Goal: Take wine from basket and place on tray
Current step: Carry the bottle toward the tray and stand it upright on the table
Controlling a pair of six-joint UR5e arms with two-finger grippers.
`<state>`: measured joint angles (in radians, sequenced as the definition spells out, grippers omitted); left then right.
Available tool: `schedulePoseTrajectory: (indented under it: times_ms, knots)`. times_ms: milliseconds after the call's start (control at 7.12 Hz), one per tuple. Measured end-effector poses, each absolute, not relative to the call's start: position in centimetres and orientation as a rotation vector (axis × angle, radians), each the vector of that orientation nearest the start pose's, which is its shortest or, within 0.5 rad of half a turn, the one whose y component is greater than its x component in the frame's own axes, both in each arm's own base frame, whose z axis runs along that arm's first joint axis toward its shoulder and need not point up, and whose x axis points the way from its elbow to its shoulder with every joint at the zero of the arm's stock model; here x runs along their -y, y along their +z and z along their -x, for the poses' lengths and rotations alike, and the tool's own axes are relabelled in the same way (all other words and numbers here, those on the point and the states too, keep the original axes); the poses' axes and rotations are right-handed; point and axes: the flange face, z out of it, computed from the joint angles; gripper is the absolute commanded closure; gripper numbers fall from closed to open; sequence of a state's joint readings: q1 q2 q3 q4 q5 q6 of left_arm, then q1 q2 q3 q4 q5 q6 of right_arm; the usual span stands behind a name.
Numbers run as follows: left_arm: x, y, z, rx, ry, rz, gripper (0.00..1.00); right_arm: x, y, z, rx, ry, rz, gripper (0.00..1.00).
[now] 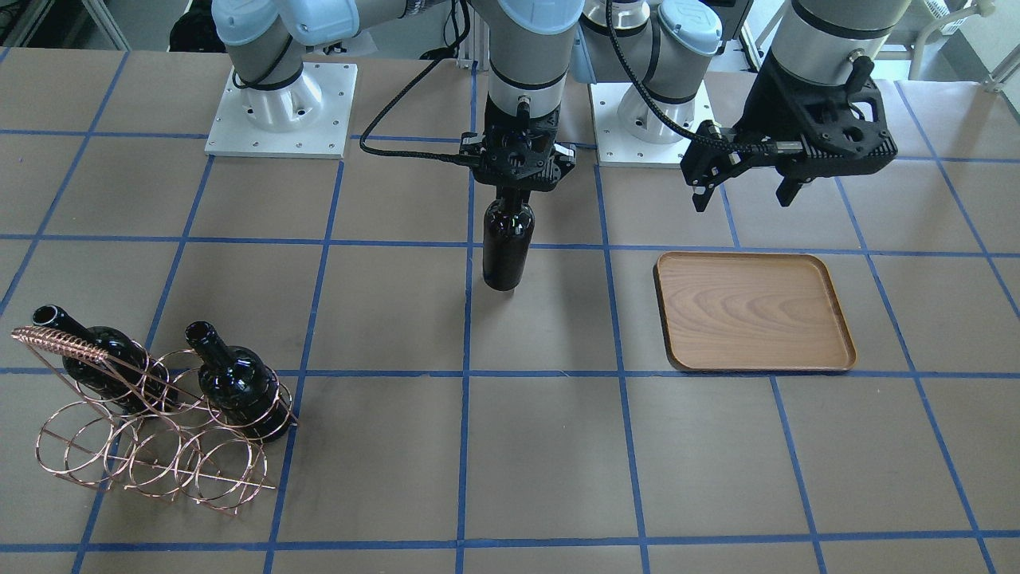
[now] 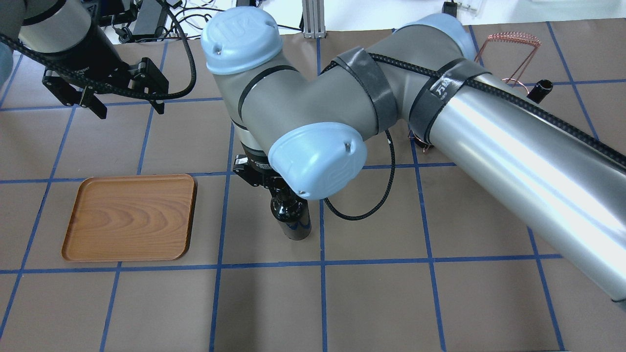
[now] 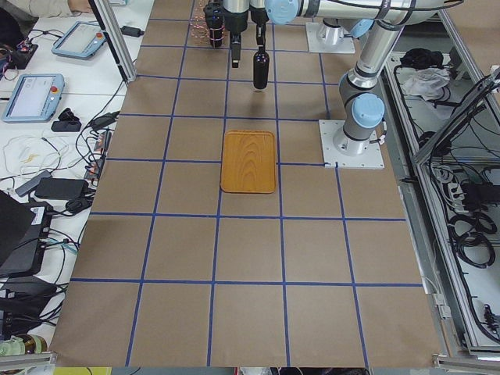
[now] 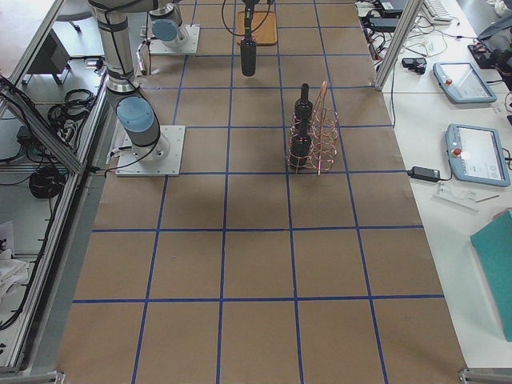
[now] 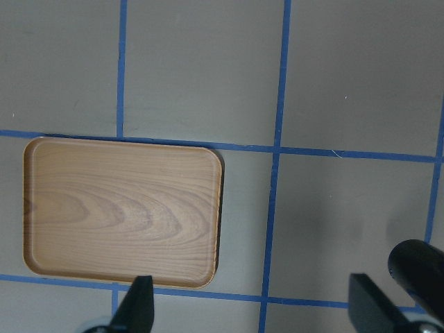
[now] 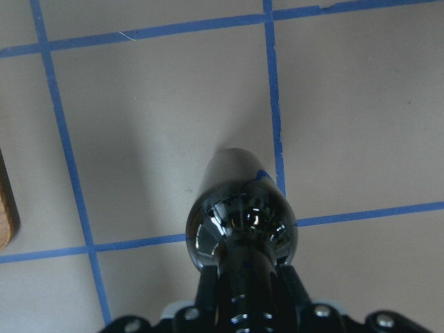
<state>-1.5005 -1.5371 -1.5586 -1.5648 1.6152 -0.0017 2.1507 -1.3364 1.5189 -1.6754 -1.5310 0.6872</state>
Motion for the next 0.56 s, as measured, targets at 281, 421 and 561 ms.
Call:
schedulePoseTrajectory:
  times_ms: [281,421,561]
  knots:
    - [49.02,51.12,9.41,-3.093,-0.079,0.115,0.0,40.38,39.14,-42.89,-3.149,0.128,-0.169,0.63]
    - [49.02,51.11,9.4,-3.093,-0.079,0.115,0.0,40.32,39.13,-42.84,-3.147,0.128,-0.176,0.01]
    - [49.03,51.11,9.41,-3.094,-0.079,0.115,0.0,40.32,39.21,-42.76,-3.146,0.124,-0.182,0.0]
